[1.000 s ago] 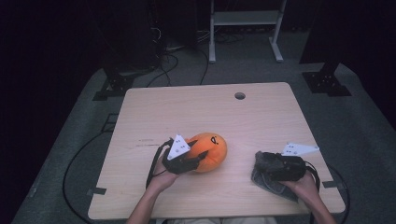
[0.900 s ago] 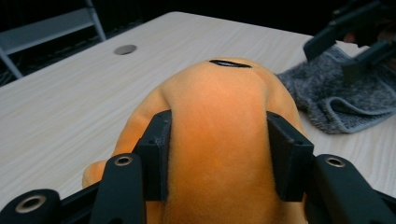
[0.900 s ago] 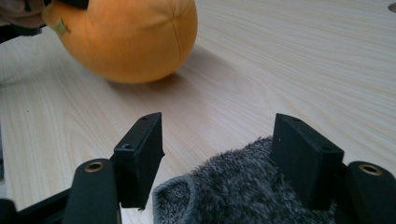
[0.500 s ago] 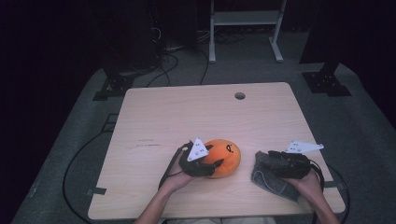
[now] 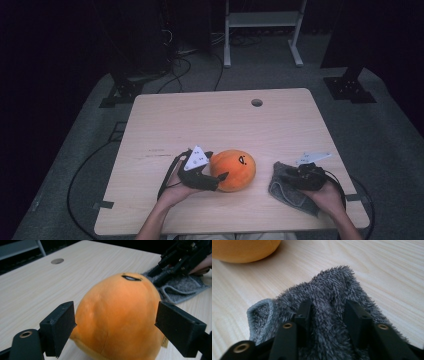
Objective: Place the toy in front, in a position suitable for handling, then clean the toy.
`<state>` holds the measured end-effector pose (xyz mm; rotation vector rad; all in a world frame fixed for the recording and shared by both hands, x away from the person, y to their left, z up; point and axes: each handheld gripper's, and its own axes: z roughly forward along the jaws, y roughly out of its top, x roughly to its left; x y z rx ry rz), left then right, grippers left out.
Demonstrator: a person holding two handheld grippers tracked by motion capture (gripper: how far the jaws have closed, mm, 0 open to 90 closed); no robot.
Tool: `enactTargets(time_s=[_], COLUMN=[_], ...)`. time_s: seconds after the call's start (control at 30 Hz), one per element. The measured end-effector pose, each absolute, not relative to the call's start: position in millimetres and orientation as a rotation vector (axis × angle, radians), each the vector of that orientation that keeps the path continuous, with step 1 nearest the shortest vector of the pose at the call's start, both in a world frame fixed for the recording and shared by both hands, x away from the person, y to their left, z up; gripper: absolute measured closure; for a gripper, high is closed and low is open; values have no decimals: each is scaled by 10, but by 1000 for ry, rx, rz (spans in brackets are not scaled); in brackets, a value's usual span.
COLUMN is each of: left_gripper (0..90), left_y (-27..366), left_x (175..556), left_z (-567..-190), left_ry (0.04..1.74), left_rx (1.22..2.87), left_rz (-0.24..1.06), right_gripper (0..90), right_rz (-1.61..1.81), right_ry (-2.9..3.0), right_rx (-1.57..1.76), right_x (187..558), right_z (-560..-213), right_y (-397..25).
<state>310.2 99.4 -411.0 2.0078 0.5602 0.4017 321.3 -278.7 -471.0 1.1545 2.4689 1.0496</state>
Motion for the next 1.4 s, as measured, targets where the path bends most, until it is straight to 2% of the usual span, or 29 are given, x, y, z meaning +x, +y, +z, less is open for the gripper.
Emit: enactTargets(time_s=[0.07, 0.23, 0.4, 0.53, 0.67, 0.83, 1.07, 1.3, 1.4], left_gripper=[181, 329, 391, 403, 401, 393, 388, 386, 386], left_y=[997, 900, 862, 863, 839, 827, 837, 816, 806], left_x=[3107, 3105, 3097, 3120, 3146, 3159, 3181, 3181, 3166], left_z=[-4120, -4249, -4272, -4290, -4308, -4316, -4322, -4334, -4339], left_ry=[557, 483, 459, 467, 478, 478, 486, 482, 479], left_rx=[2015, 2107, 2132, 2142, 2137, 2133, 2129, 2134, 2133], left_rz=[397, 375, 413, 427, 435, 445, 428, 438, 445], right_gripper=[649, 764, 796, 803, 803, 803, 803, 801, 798], right_rz=[1036, 1018, 990, 1012, 1216, 1318, 1408, 1527, 1383], right_ry=[2465, 2471, 2465, 2426, 2329, 2276, 2267, 2285, 2344], right_rx=[1167, 1176, 1152, 1152, 1130, 1021, 908, 740, 664], right_x=[3222, 3216, 3204, 3200, 3142, 3059, 2949, 2852, 2843], right_z=[-4703, -4693, -4676, -4649, -4478, -4261, -4143, -4070, -4185], right_y=[-2777, -2746, -2719, -2750, -2830, -2713, -2578, -2165, -1871])
